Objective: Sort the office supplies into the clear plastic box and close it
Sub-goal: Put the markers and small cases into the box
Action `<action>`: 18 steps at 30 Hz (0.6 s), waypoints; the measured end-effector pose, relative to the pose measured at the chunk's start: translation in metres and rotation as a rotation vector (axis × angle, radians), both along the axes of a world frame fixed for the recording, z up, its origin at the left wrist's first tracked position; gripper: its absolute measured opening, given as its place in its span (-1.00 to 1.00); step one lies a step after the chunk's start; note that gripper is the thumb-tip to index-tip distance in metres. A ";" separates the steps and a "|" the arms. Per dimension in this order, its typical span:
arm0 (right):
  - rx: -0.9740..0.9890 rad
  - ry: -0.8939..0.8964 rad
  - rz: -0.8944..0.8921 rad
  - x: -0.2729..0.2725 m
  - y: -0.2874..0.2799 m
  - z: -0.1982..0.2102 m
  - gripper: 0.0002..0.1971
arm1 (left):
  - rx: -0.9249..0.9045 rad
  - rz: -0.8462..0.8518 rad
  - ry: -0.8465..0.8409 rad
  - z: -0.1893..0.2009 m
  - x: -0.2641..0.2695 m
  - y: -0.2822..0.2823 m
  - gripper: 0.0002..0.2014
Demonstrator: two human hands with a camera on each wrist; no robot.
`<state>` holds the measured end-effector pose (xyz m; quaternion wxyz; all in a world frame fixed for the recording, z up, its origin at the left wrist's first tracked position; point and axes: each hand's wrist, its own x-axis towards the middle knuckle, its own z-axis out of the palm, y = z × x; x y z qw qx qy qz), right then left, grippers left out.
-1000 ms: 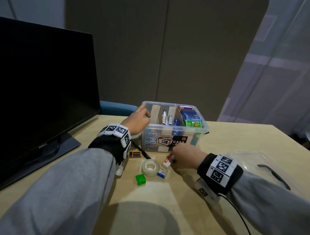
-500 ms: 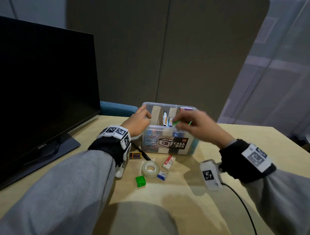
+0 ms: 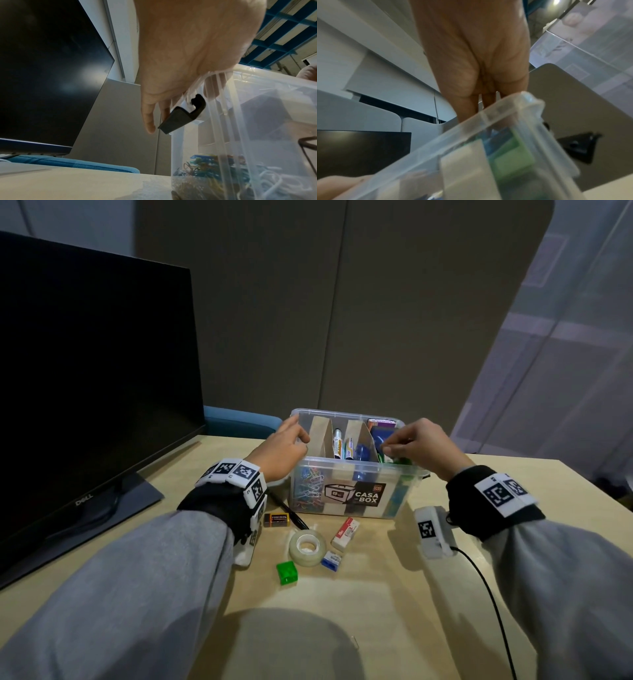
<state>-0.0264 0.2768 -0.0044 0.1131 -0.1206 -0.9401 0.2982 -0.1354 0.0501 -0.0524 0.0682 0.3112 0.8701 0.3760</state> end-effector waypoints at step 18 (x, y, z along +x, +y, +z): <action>0.482 -0.331 0.090 0.005 -0.013 0.018 -0.57 | 0.012 -0.012 -0.012 0.001 0.001 -0.001 -0.75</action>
